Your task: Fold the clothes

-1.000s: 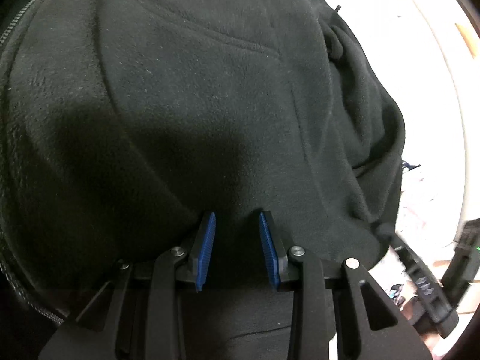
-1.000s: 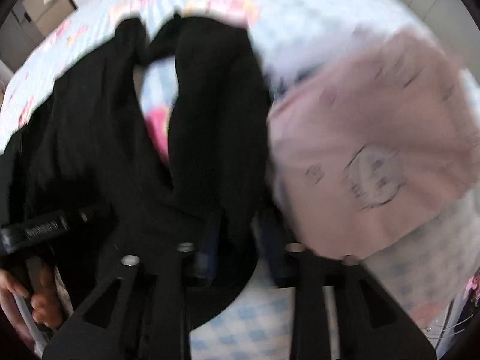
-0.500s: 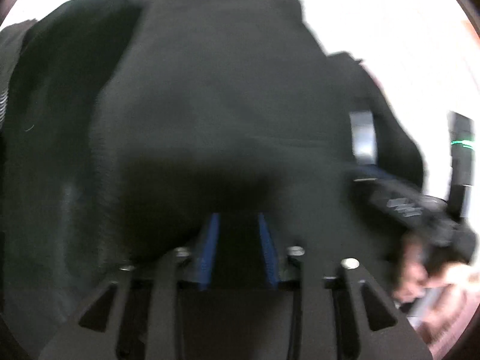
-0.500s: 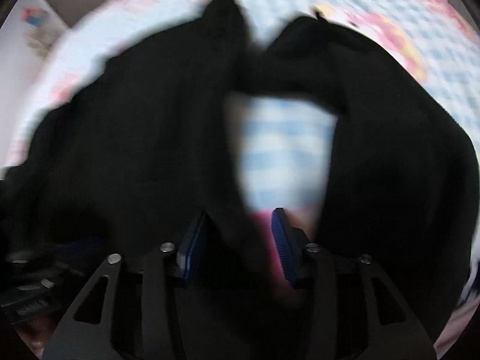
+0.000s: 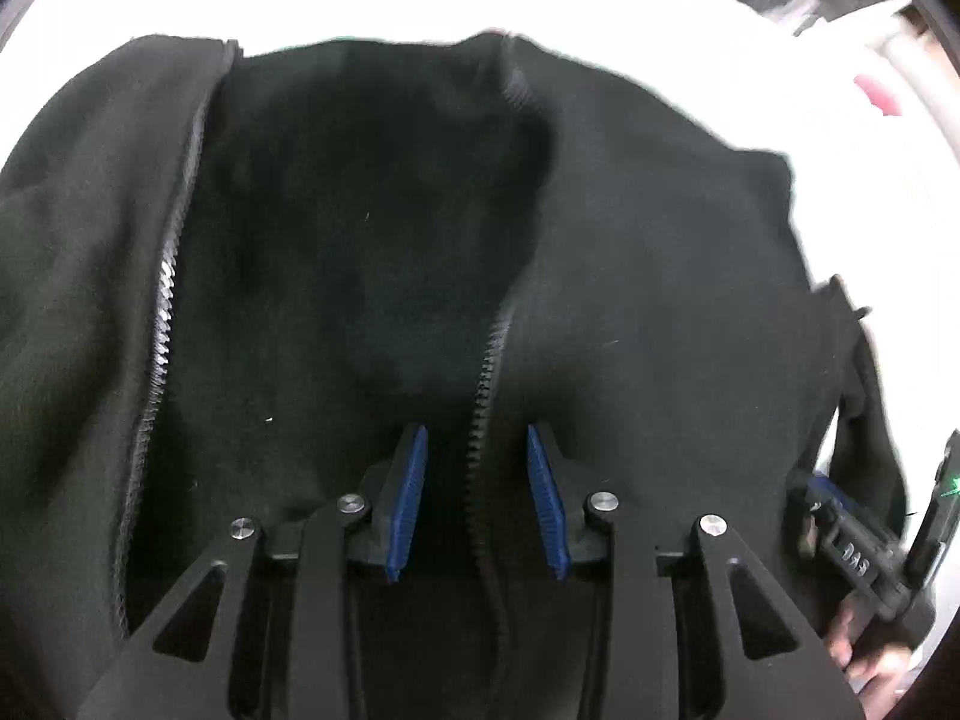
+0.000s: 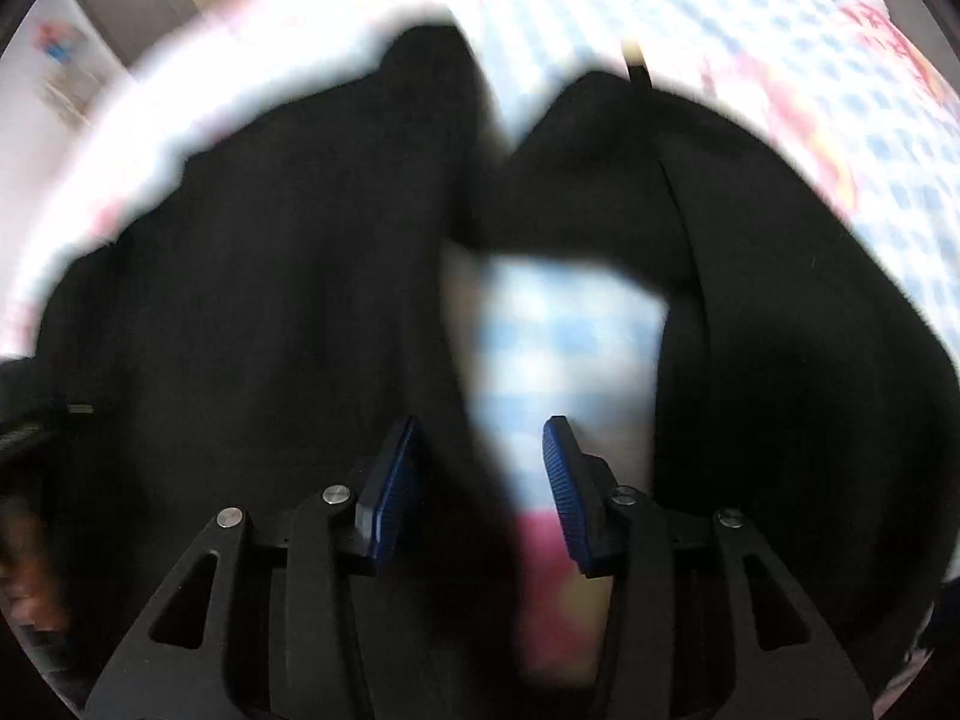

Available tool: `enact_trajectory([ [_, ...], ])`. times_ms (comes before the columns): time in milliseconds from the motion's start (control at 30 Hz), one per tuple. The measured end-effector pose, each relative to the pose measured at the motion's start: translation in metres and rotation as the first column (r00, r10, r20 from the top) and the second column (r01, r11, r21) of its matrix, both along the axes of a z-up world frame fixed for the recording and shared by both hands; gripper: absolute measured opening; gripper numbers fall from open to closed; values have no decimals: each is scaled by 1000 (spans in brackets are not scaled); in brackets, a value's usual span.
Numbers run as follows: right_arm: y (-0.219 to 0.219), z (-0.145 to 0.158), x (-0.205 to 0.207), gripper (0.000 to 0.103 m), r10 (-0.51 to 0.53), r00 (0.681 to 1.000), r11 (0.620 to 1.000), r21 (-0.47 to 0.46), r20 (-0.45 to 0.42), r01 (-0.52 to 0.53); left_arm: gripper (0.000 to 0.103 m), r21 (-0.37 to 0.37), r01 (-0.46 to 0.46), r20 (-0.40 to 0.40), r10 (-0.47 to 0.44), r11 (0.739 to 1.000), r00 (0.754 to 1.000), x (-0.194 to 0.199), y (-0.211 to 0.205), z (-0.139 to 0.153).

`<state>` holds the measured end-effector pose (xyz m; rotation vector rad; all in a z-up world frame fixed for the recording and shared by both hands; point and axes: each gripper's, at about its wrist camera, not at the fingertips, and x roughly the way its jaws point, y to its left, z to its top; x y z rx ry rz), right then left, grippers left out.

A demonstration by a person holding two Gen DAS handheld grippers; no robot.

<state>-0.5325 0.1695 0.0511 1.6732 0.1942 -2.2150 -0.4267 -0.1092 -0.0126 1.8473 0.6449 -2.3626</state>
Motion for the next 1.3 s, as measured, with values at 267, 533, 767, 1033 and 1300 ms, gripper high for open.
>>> enact_trajectory([
  [267, 11, 61, 55, 47, 35, 999, 985, -168, -23, -38, 32, 269, 121, -108, -95, 956, 990, 91, -3, 58],
  [533, -13, 34, 150, 47, 197, 964, 971, -172, 176, -167, 22, 181, 211, 28, -219, 961, 975, 176, 40, 50],
  [767, -7, 44, 192, 47, 212, 961, 969, -166, 175, -183, 26, 185, -11, -159, 40, 983, 986, 223, -20, 117],
  [1033, -38, 72, 191, 47, 289, 945, 944, -209, 153, -255, 26, 174, -183, -89, 201, 968, 976, 266, -73, 99],
  [1300, -80, 82, 229, 47, 402, 900, 903, -237, 167, -359, 26, 154, -259, -87, 274, 954, 958, 284, -96, 91],
])
